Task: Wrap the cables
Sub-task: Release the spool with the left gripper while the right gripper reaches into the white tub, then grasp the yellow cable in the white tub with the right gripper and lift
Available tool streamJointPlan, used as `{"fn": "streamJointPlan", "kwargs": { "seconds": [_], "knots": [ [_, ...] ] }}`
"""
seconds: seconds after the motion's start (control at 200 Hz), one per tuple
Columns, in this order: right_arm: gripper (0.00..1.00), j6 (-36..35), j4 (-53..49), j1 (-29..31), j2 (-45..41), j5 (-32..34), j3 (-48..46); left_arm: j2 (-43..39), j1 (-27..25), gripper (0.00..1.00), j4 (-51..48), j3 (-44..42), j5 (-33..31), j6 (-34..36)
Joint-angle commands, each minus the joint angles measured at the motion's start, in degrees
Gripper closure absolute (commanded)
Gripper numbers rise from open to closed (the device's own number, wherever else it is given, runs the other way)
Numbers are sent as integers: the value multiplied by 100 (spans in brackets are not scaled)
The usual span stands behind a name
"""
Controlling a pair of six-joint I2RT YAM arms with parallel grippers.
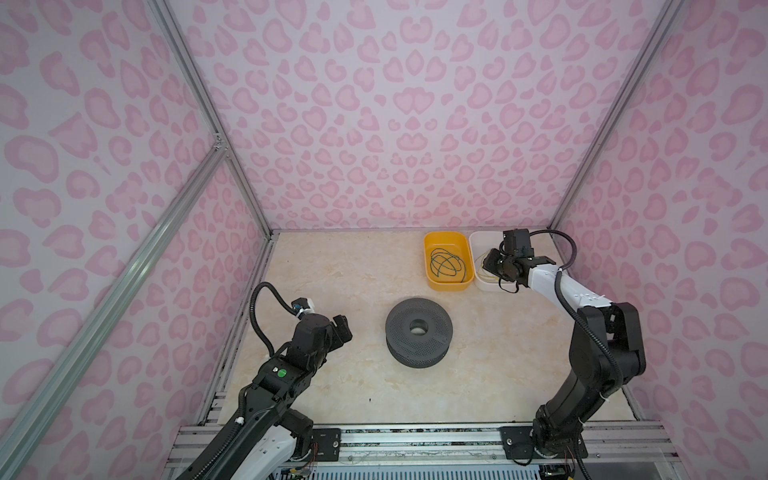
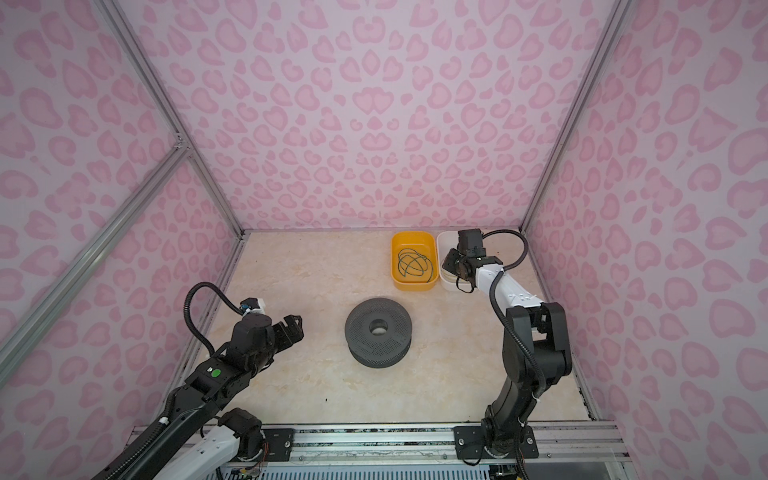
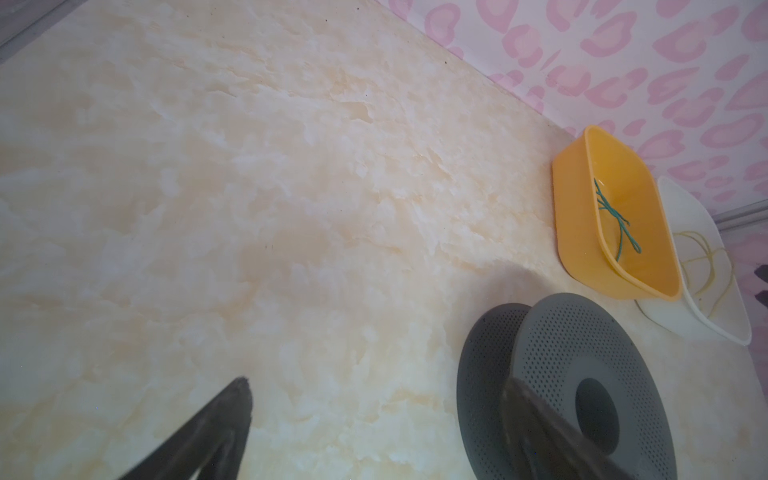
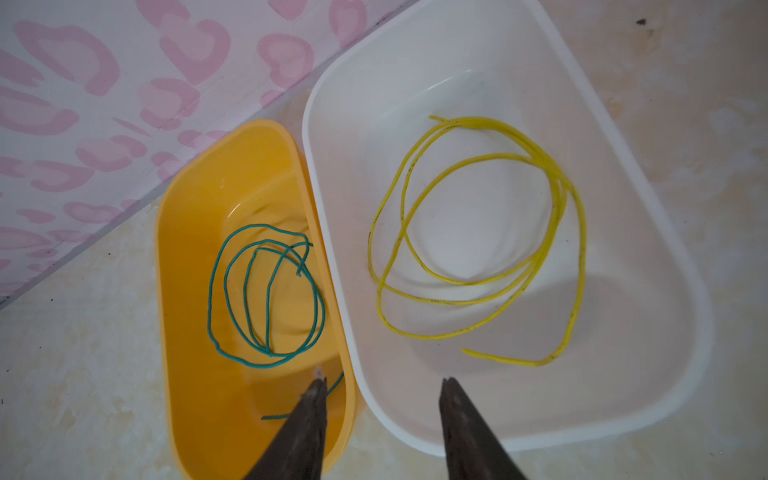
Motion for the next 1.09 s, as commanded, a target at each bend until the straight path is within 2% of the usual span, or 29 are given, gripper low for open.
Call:
{"fn": "streamJointPlan", "kwargs": {
  "seconds": [0.0,0.125,0.21,0.395,0.475,0.565,0.72,0.86,1.09],
  "knots": [
    [55,14,28,-114,468,194,374,97,14,5,143,108,157,157],
    [60,-16,-107,-197,1128,188,966,124,18,5,201,139,28,308],
    [66,60,-158,-267,1458,71,1438,184,26,5,228,176,-151,372],
    [67,93,-108,-336,1949,-172,1929,466,44,4,411,313,-159,459],
    [76,190,-192,-401,2125,-309,2079,669,49,5,405,431,-154,523],
    [88,226,-13,-443,2051,-400,1904,871,56,5,392,565,-122,566],
    [100,272,168,-512,1833,-625,1639,1076,69,4,443,693,-43,583],
    [100,378,366,-540,1520,-911,1410,1163,69,5,443,782,38,565],
    [100,368,487,-532,967,-1028,1192,1088,71,4,419,813,160,478]
  ]
}}
